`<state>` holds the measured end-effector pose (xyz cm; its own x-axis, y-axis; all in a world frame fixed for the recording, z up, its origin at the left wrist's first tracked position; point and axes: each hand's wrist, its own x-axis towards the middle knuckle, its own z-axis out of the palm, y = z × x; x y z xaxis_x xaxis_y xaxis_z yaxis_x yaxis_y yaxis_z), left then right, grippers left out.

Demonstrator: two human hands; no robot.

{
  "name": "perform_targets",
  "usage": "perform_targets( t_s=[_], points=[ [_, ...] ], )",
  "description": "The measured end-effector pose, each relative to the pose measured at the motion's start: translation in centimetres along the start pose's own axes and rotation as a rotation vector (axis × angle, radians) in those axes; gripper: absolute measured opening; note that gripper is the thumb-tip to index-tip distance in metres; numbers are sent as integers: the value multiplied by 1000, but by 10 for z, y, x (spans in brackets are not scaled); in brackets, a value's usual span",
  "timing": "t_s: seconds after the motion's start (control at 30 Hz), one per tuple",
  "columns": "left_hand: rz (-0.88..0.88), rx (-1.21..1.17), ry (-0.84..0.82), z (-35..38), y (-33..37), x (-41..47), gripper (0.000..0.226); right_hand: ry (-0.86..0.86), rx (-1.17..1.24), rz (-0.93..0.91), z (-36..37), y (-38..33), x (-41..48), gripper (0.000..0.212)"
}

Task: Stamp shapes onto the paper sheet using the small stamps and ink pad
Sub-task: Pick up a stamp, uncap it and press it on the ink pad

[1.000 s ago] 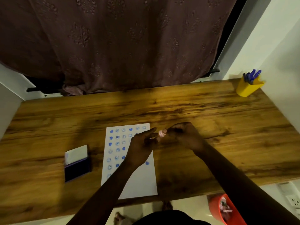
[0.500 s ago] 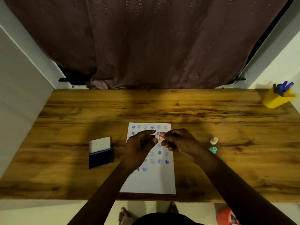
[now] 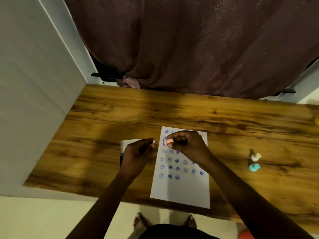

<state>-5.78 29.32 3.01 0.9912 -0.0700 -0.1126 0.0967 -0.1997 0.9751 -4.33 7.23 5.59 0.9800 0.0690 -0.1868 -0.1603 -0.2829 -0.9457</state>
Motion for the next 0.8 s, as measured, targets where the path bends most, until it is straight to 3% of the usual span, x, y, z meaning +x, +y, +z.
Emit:
perform_targets(
  t_s=[0.27,0.43,0.6,0.8],
  points=[
    [-81,-1,180,-72,-39,-3,28,-94,-428,-90,71,-3,14,29],
    [-29,26,170,-102,-49,-7,13,-156,-724,-170,111,0,13,34],
    [30,124,185,-119,-53,-8,16,-244,-921,-139,135,4,21,33],
    [-21,89,196,-132,-69,-3,23,-271,-1090,-179,150,5,27,37]
  ],
)
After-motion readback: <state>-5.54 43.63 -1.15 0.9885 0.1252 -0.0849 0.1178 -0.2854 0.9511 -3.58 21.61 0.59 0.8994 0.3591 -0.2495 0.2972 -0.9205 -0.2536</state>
